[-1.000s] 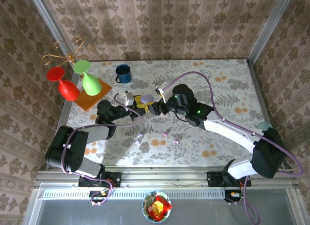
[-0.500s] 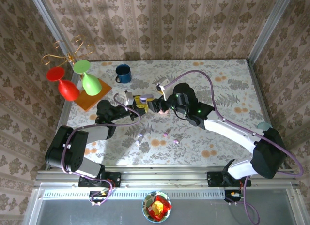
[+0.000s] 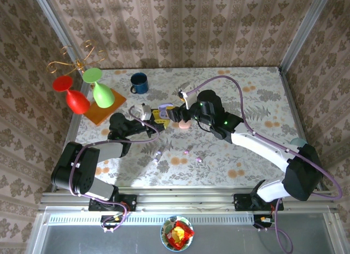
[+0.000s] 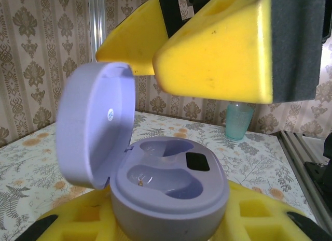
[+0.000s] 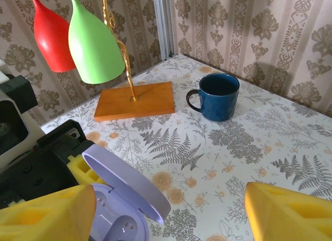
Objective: Insert the wireless bluetooth earbuds into the charging case
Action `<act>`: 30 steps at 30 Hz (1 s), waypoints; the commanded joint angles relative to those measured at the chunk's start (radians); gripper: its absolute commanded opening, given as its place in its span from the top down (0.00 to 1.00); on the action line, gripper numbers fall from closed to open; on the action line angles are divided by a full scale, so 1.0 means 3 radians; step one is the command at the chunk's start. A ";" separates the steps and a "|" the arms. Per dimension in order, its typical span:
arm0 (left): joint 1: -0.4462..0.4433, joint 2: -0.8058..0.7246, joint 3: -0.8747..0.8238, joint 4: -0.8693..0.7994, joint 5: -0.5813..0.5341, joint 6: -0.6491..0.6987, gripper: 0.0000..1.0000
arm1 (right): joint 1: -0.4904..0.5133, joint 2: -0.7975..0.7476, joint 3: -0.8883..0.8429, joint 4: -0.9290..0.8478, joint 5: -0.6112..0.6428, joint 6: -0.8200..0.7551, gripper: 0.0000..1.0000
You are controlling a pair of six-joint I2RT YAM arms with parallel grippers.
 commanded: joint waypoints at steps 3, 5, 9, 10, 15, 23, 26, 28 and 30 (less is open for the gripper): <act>0.0059 -0.0022 0.0025 0.0143 0.0029 0.0035 0.68 | -0.0008 -0.0341 -0.0092 0.0069 -0.0134 0.0123 0.23; 0.0110 -0.0020 0.0021 0.0147 0.0008 0.0044 0.68 | -0.0010 -0.0483 -0.0217 0.0070 -0.0101 0.0250 0.23; 0.0247 -0.0028 0.0004 0.0146 -0.0026 0.0048 0.68 | -0.0015 -0.0689 -0.0414 -0.0167 0.0121 0.0683 0.23; 0.0289 -0.0035 -0.0001 0.0142 -0.0029 0.0046 0.68 | -0.0017 -0.0722 -0.0451 -0.0291 0.0173 0.0805 0.24; 0.0516 -0.0078 -0.0027 0.0146 -0.0102 0.0011 0.68 | 0.0005 -0.0775 -0.0705 -0.0486 0.0069 0.1236 0.24; 0.0724 -0.0190 -0.0070 0.0144 -0.0236 -0.0015 0.68 | 0.0090 -0.0209 -0.0788 -0.0376 -0.0584 0.1655 0.27; 0.0771 -0.0216 -0.0088 0.0142 -0.0274 -0.0015 0.68 | 0.0230 0.0154 -0.0676 -0.0366 -0.0686 0.1833 0.29; 0.0804 -0.0227 -0.0101 0.0139 -0.0299 -0.0008 0.68 | 0.0324 0.0350 -0.0601 -0.0379 -0.0727 0.1923 0.32; 0.0838 -0.0232 -0.0103 0.0137 -0.0319 -0.0005 0.68 | 0.0404 0.0555 -0.0496 -0.0449 -0.0727 0.2030 0.34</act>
